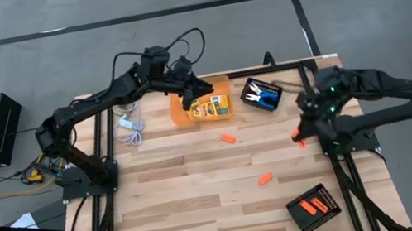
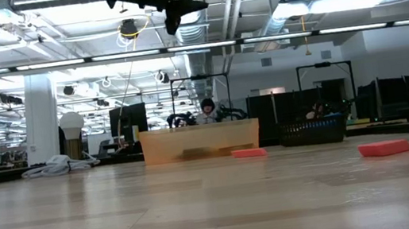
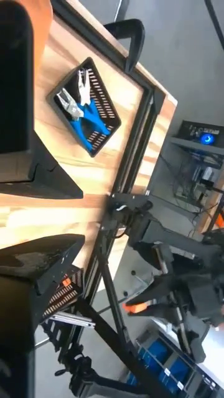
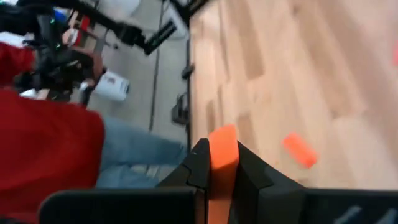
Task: Pick & Place School Supplies
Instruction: Put the orange eraser into the bottom black bin
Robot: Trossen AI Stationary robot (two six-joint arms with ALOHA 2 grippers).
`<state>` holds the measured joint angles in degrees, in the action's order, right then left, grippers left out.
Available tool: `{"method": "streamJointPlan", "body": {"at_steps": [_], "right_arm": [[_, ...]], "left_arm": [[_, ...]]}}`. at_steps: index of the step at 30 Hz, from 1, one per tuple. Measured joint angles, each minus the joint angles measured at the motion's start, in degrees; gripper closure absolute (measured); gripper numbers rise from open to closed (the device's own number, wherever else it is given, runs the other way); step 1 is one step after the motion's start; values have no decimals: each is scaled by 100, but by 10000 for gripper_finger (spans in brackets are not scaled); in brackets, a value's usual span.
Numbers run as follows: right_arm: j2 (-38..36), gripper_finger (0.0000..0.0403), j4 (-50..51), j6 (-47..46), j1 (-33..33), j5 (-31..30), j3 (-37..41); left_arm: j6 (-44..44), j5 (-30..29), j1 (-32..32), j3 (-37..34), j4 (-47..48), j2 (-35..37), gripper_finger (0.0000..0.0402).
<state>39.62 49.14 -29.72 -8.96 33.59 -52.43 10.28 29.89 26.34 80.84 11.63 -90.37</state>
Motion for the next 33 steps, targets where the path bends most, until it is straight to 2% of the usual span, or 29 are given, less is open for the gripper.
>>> {"method": "streamJointPlan", "body": {"at_steps": [9,14,19,25,33], "right_arm": [[7,378,-74,-1998,2434,-1234,557],[62,378,-785,-3101,3925,-2032,1140],[367,378,-1540,-4036,5075,-2845,1560],[1071,378,-2363,-4738,5907,-3403,1864],[2171,378,-2963,-4859,6260,-3666,1916]], "left_arm": [[-105,-199,-203,0,-12,-17,306],[-105,-201,-273,0,-15,-17,306],[-105,-201,-318,0,-25,-19,306],[-102,-201,-318,0,-63,-22,306],[68,-199,-321,0,-110,-22,306]]}}
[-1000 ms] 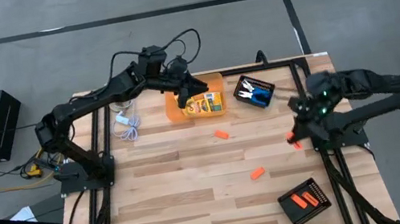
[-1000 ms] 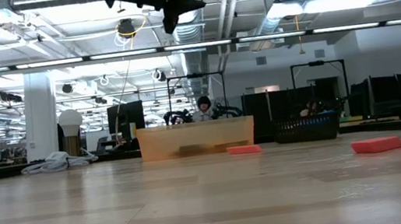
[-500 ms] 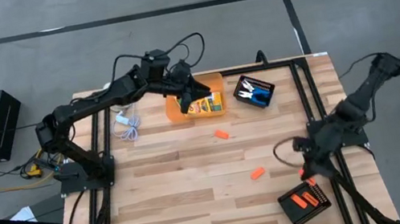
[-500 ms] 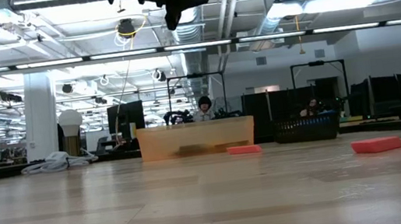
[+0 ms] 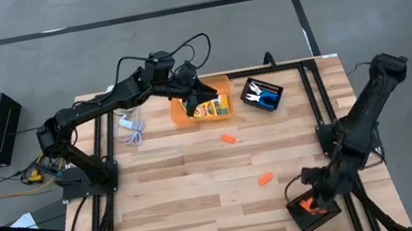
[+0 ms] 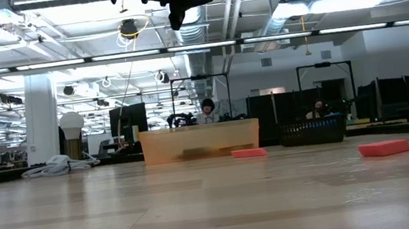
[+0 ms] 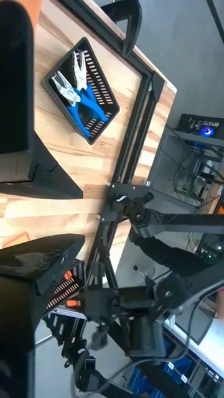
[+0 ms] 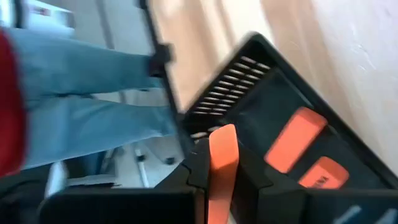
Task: Pick & Place School Supplies
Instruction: Put the orange eraser into the bottom black bin
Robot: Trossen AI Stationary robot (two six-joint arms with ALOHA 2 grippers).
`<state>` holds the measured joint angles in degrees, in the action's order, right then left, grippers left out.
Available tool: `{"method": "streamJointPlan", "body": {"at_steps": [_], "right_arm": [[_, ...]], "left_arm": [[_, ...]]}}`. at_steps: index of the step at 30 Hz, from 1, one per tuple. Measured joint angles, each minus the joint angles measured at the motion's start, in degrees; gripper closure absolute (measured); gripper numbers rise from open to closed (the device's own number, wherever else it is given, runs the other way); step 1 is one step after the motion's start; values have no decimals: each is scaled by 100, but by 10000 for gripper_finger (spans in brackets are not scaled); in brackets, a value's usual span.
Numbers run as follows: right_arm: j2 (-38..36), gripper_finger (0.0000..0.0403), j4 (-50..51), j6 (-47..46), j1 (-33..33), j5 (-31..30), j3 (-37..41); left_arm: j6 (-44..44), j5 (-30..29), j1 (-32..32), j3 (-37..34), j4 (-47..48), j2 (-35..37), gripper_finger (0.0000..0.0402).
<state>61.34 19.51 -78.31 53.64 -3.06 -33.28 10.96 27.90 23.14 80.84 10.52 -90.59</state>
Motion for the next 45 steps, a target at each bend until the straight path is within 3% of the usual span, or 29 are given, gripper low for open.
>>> {"method": "streamJointPlan", "body": {"at_steps": [16,18,24,29,34,45], "right_arm": [[1642,378,-789,-225,115,1,0],[1672,360,-820,-277,110,5,0],[1576,258,-772,-227,110,44,-4],[1569,219,-797,-185,97,157,-2],[1183,229,-848,87,-77,156,-2],[-259,304,-284,1211,-1101,154,-2]], "left_arm": [[197,0,-141,0,-35,0,306],[214,2,-146,0,-34,0,306],[304,2,-146,0,-37,0,306],[304,2,-146,0,-42,0,306],[304,2,-146,0,-59,0,306],[304,0,-144,0,-101,0,306]]}}
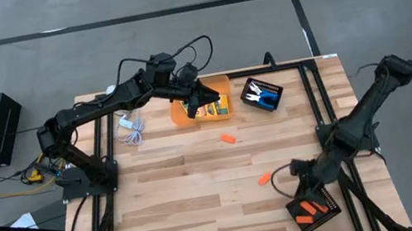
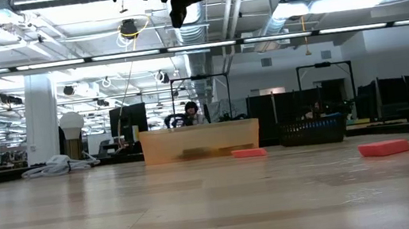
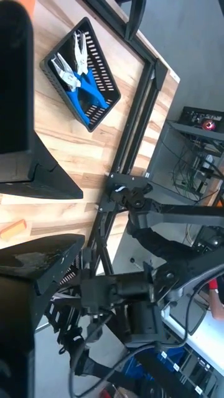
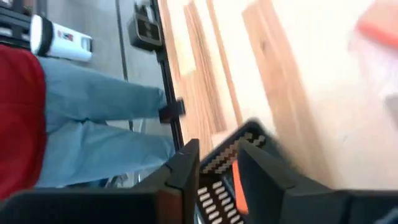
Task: Pick & Place School Supplies
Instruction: Put the orange eraser into the bottom black bin
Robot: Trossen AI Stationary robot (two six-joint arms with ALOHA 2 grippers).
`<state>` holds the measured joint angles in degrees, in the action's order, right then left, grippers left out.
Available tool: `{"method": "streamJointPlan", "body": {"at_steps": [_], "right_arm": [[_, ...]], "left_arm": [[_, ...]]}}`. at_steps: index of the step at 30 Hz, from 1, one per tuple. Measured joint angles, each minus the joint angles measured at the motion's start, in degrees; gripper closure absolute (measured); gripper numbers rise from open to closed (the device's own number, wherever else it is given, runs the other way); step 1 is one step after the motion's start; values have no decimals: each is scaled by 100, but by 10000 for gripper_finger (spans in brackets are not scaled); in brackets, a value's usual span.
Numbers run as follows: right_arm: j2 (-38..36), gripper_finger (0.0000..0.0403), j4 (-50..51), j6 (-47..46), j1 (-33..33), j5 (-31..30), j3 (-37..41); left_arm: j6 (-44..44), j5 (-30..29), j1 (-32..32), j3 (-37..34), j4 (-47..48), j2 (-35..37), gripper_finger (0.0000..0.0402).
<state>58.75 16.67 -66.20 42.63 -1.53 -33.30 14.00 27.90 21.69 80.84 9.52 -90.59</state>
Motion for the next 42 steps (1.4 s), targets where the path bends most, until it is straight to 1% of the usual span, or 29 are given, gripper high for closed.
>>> {"method": "streamJointPlan", "body": {"at_steps": [2,5,6,8,11,14,18,23,27,30,36,42], "right_arm": [[-194,329,73,290,-250,1,0],[-408,383,149,846,-740,-15,0],[-452,392,164,1026,-934,-37,0],[-507,393,170,1391,-1356,-83,0],[-507,399,153,1872,-2048,-25,0],[-384,400,126,2318,-2651,382,-1],[22,402,33,2709,-3217,1399,-7],[649,403,-106,3118,-3339,2127,-4],[1163,403,-322,3333,-3339,2489,-4],[1530,403,-450,3446,-3344,2572,-3],[2105,403,-790,3675,-3484,2737,-4],[2367,403,-923,3910,-3820,2894,0]], "left_arm": [[-1,1,0,0,-7,0,306],[-9,0,0,0,-9,0,306],[-35,-11,0,0,-7,-2,306],[-238,-176,0,-67,-53,0,306],[-394,-630,3,-362,-13,-5,306],[-336,-768,31,-734,-79,-5,306],[-137,-803,-37,-1265,-104,-7,306],[102,-787,-214,-1728,-429,-7,306],[363,-850,-300,-2023,-869,-4,306],[433,-857,-302,-2110,-956,-4,306],[433,-1054,-263,-2288,-1039,0,306],[448,-1075,-254,-2435,-1066,0,306]]}}
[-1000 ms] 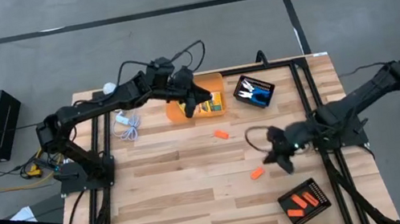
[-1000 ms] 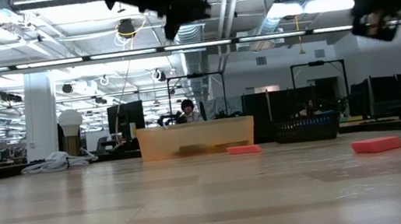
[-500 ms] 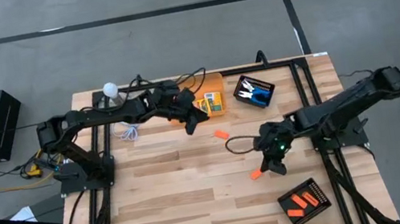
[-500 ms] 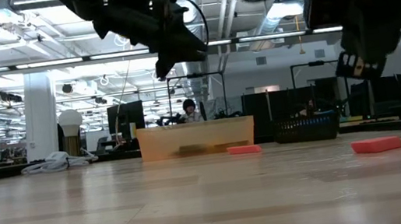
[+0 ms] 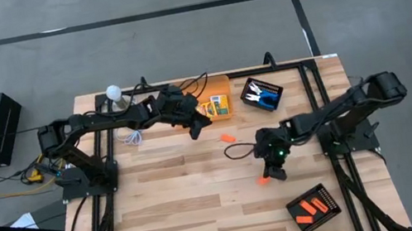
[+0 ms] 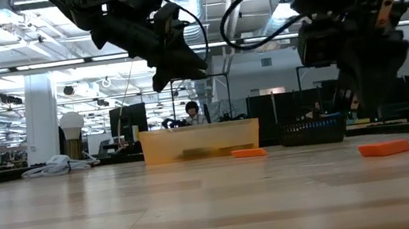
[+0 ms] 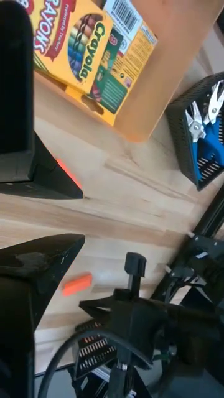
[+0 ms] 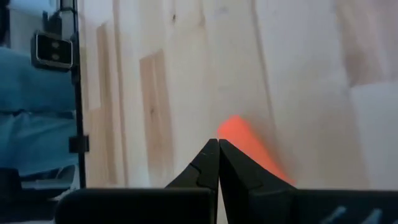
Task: Pick & Place School Supplies
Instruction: Put the orange eraser into the bottom black bin
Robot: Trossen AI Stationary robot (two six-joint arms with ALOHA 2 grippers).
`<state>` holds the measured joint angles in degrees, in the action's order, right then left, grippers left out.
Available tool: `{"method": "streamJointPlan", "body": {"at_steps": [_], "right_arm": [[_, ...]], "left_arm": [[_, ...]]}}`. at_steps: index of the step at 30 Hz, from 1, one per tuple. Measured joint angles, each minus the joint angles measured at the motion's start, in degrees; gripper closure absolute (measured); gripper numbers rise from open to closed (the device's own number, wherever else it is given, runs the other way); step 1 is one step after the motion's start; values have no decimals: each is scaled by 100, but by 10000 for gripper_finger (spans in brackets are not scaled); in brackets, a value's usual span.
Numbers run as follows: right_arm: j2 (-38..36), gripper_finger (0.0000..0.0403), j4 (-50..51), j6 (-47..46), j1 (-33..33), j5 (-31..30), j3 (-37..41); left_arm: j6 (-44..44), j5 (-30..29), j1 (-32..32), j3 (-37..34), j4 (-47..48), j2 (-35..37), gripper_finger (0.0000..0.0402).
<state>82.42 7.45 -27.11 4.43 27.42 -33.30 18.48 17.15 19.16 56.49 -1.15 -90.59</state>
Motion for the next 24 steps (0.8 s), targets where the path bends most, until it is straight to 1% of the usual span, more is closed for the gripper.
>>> {"method": "streamJointPlan", "body": {"at_steps": [5,9,18,24], "right_arm": [[150,403,-47,169,-264,168,-7],[242,403,-73,271,-351,276,-7],[229,403,-111,348,-346,333,0],[229,403,-129,222,-174,419,0]], "left_arm": [[-3,-3,0,-5,-11,0,306],[-7,-3,43,-5,-14,0,306],[-4,-2,85,-5,-26,0,306],[-15,0,85,-5,-26,0,306]]}}
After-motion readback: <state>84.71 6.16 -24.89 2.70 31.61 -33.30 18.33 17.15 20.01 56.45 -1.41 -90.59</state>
